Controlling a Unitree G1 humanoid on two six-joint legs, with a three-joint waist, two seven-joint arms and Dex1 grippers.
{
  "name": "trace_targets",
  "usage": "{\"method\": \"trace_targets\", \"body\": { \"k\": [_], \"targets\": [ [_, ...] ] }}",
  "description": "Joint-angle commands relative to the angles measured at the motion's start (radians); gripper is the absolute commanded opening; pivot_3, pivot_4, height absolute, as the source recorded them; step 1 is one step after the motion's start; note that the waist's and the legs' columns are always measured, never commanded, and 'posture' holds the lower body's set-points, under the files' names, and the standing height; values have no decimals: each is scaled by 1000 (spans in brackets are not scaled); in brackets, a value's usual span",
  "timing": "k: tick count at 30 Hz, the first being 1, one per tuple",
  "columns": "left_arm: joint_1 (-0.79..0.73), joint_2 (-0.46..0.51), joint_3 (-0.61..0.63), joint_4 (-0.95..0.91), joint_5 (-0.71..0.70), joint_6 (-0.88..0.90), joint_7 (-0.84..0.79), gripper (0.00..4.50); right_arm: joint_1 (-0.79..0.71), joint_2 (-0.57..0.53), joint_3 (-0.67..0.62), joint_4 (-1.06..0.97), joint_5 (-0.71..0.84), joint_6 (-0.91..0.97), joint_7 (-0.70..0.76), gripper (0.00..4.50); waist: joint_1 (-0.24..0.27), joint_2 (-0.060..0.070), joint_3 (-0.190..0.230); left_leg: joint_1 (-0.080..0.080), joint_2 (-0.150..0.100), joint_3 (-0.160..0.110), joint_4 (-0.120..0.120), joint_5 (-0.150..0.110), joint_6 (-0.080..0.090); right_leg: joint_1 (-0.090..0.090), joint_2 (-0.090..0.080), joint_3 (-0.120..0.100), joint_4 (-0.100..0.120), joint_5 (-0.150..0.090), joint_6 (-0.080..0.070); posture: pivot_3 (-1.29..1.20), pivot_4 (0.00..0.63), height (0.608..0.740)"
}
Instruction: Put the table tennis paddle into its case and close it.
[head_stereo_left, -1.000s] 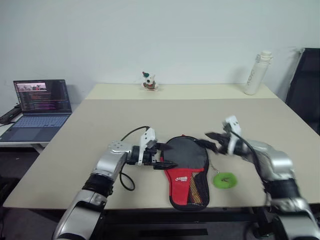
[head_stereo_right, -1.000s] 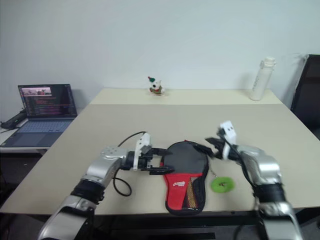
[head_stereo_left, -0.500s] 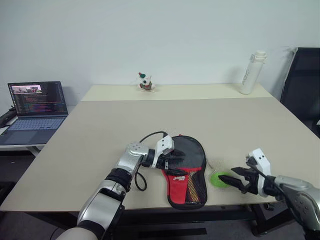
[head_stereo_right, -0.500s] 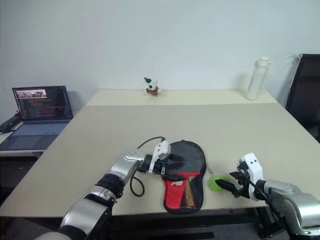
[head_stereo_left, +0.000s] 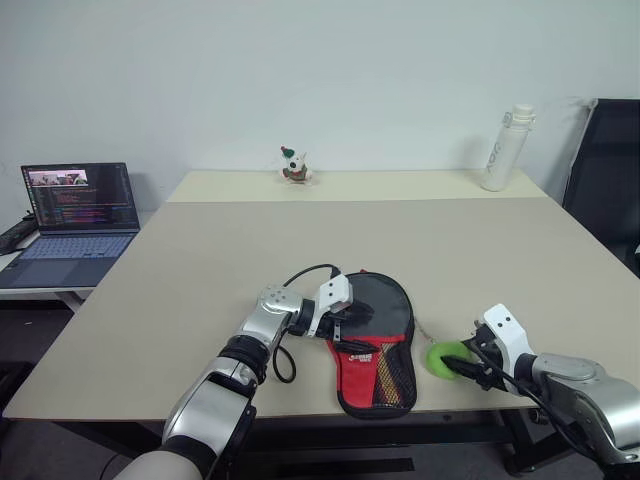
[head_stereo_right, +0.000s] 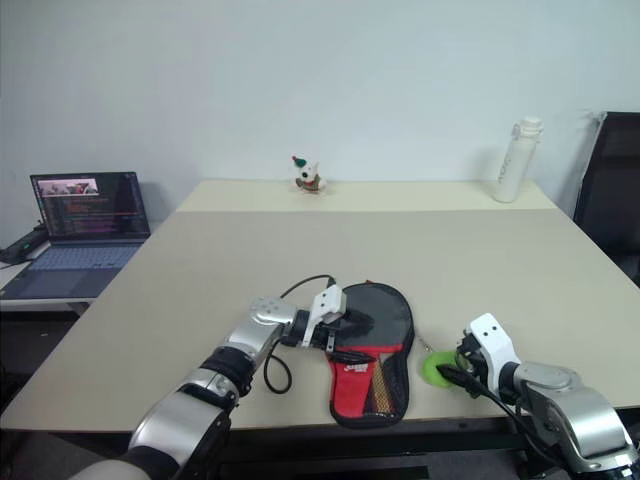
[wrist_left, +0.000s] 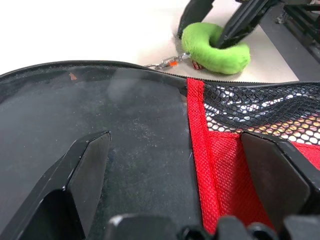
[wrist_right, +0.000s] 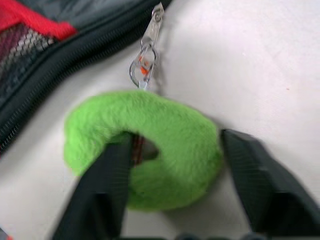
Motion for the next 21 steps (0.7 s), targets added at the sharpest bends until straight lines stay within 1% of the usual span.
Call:
{"method": "trace_targets", "body": {
  "k": [1,5,6,12,15,20,21],
  "targets": [
    [11,-6,-15,4,31,-20,-9,4500,-6,-59,24,-21,0,-12,68,1497,0,0,0,0,0,0,0,0,0,0,0,0,0,0,0,0,150,740],
    [15,-8,-39,19,62,-48,-8,4500,-55,-120,45,-28,5,-29,134,164,1,0,0,0,0,0,0,0,0,0,0,0,0,0,0,0,150,740],
    [16,-8,-45,27,72,-57,-5,4500,-75,-132,51,-30,11,-29,155,13,1,0,0,0,0,0,0,0,0,0,0,0,0,0,0,0,150,740],
    [4,-22,-50,79,94,-76,12,4500,-190,-179,84,-18,32,-24,259,13,2,0,0,1,0,-1,1,0,0,2,0,-1,0,0,0,0,150,740],
    [-6,-36,-50,102,105,-80,30,4500,-156,-250,108,-94,62,-46,378,13,12,0,0,1,-1,-3,1,0,0,4,-1,-3,-2,0,0,0,150,740],
    [-17,-47,-50,129,121,-91,58,4500,-92,-312,131,-173,80,-73,456,13,20,0,-1,2,-1,-4,2,0,0,7,-2,-5,-3,0,1,0,150,740],
    [-18,-52,-50,133,123,-91,62,4500,-56,-338,138,-199,69,-96,478,13,22,0,-1,2,0,-5,3,0,0,8,-2,-5,-3,0,1,0,150,740]
  ]
}}
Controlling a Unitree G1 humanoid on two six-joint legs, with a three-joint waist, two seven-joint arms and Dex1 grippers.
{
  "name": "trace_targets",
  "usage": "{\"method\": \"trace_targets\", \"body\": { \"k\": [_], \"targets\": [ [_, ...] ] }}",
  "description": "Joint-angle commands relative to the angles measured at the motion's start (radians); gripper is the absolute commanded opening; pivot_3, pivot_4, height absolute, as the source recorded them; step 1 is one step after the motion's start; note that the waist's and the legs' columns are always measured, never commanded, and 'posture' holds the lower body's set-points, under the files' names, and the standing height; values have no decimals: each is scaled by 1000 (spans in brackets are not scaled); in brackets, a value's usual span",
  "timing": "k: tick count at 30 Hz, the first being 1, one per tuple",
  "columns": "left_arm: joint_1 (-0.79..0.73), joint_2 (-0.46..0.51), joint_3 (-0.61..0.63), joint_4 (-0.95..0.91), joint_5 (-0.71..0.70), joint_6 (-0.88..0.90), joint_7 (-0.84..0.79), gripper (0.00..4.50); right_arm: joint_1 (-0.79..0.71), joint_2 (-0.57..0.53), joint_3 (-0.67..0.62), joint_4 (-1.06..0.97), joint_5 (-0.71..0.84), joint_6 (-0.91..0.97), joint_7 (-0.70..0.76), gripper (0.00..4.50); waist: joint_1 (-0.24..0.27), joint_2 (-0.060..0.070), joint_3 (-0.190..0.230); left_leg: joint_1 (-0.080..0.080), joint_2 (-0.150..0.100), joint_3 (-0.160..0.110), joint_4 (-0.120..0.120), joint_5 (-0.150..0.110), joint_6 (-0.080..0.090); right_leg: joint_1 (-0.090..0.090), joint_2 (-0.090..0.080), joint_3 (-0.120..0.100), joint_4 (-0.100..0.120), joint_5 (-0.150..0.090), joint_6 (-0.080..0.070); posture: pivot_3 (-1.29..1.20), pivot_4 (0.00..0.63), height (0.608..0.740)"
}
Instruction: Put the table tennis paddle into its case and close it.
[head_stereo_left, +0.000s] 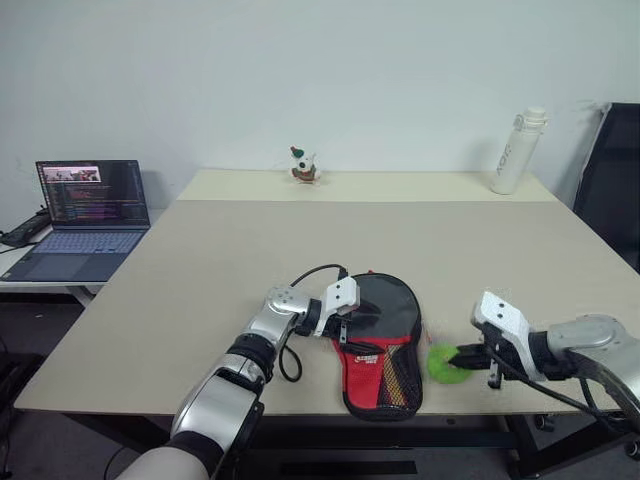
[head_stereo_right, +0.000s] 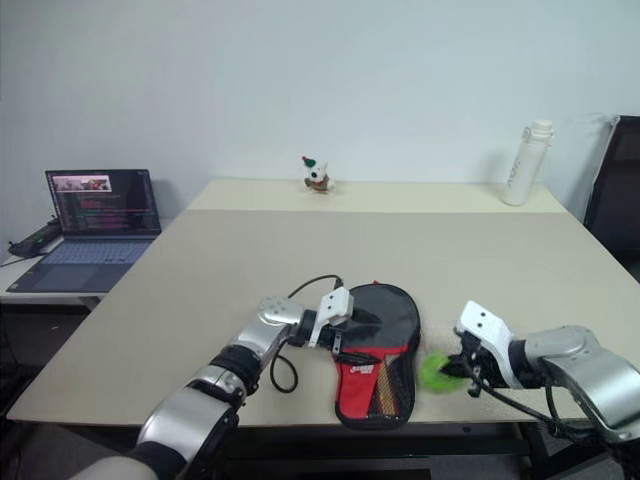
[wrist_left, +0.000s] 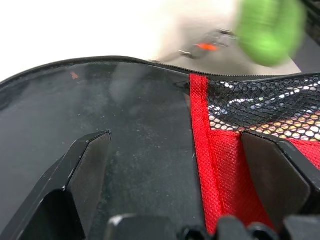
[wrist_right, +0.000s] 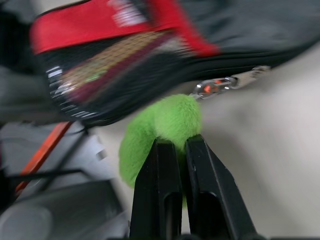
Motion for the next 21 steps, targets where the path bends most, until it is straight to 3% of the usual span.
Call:
{"method": "trace_targets", "body": {
  "k": [1,10,21],
  "targets": [
    [19,-10,-45,46,72,3,23,4500,70,-66,14,-98,8,-61,74,13,4,0,0,0,0,-1,1,0,0,1,0,-1,0,0,0,0,150,740],
    [10,-28,-44,59,80,0,54,4500,196,-99,21,-295,87,-68,114,13,8,0,0,0,2,-6,8,-1,0,7,-2,-7,-1,0,0,0,150,740],
    [-1,-53,-20,58,71,8,93,4500,111,-3,126,-332,94,-3,38,13,10,0,0,-1,2,-9,8,-1,0,7,-3,-10,-1,0,0,0,150,740]
  ]
}}
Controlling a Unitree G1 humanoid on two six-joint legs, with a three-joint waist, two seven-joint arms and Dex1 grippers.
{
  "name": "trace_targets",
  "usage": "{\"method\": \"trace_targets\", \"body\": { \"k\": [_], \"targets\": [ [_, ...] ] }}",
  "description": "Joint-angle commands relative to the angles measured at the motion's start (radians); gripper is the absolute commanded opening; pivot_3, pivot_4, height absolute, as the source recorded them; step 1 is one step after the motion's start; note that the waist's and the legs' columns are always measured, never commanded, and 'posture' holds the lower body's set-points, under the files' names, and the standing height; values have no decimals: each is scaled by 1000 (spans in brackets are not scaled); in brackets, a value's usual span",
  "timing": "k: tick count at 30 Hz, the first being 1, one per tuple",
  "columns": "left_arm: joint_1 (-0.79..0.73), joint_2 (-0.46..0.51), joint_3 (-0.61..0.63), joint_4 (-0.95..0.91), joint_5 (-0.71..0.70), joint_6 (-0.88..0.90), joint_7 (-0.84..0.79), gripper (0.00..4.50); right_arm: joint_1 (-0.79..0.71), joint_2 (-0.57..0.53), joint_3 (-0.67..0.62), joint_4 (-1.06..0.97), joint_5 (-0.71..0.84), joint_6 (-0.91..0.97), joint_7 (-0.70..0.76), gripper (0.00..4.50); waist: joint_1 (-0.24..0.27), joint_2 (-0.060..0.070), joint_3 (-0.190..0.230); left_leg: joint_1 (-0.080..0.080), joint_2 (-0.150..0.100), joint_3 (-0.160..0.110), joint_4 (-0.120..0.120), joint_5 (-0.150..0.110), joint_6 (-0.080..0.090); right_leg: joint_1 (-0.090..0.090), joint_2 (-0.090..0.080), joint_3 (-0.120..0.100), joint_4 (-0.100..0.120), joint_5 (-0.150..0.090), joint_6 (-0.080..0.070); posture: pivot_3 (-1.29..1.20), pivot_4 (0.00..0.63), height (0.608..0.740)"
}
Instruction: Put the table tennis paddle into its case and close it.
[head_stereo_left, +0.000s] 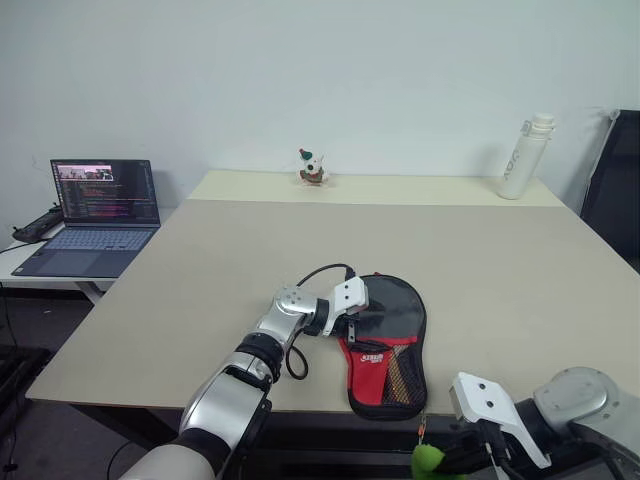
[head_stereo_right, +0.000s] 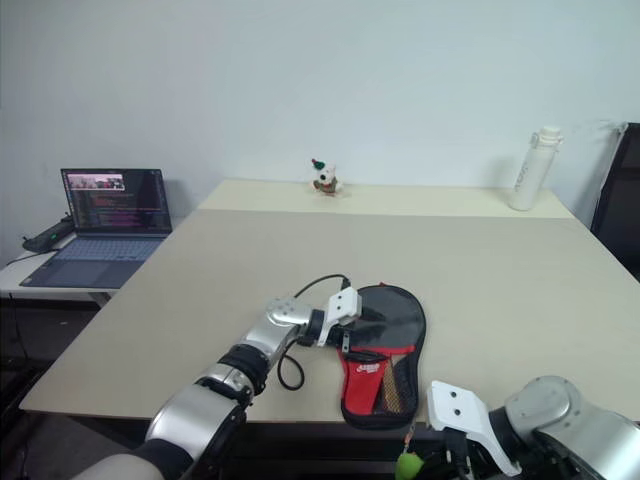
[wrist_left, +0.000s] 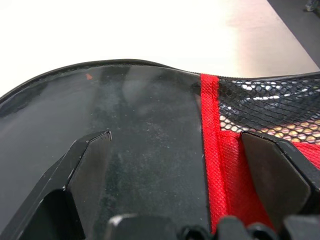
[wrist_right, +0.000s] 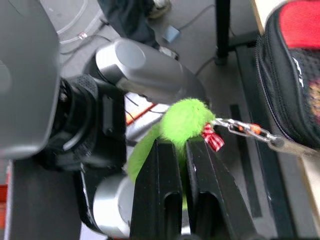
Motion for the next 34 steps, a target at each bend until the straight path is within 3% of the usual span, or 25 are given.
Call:
{"method": "trace_targets", "body": {
  "k": [1,3,6,10,19,23,29,34],
  "targets": [
    [12,-19,-11,23,31,23,22,4500,-39,22,31,-3,10,7,-12,13,0,0,0,0,0,0,0,0,0,0,0,0,0,0,0,0,150,740],
    [12,-24,11,6,9,34,32,4500,-62,34,21,26,29,33,-18,13,0,0,0,-1,0,-1,0,0,0,0,0,-1,0,0,0,0,150,740],
    [19,-22,54,-43,-31,61,42,4500,-81,46,1,51,45,50,-30,749,-2,0,0,-2,0,-1,0,0,0,-1,0,-2,0,0,0,0,150,740],
    [93,51,116,-237,-102,131,19,4500,-112,67,-34,51,73,79,-63,1999,-7,0,2,-3,0,-2,-1,0,0,-3,0,-3,0,0,0,0,150,740],
    [434,329,266,-923,-260,506,74,4500,-168,52,-245,336,51,-62,-60,1999,-13,1,3,-2,3,-2,-2,-1,-1,-3,1,-3,1,-1,-2,0,150,740],
    [596,447,354,-1178,-364,673,89,4500,-374,108,-311,608,29,-106,-124,1999,-13,4,6,-2,3,-1,-1,-1,-1,-3,0,-2,1,-4,-8,0,150,740],
    [640,490,406,-1301,-456,794,156,4500,-507,132,-278,841,-59,-228,-88,1999,0,5,7,-2,2,-4,-4,-1,-1,-3,0,-5,0,-7,-13,0,150,740],
    [667,498,431,-1325,-483,819,211,4500,-563,169,-290,991,-102,-321,-99,1999,-4,5,8,-3,1,-2,-5,-3,-2,-4,0,-3,0,-6,-7,0,150,740]
  ]
}}
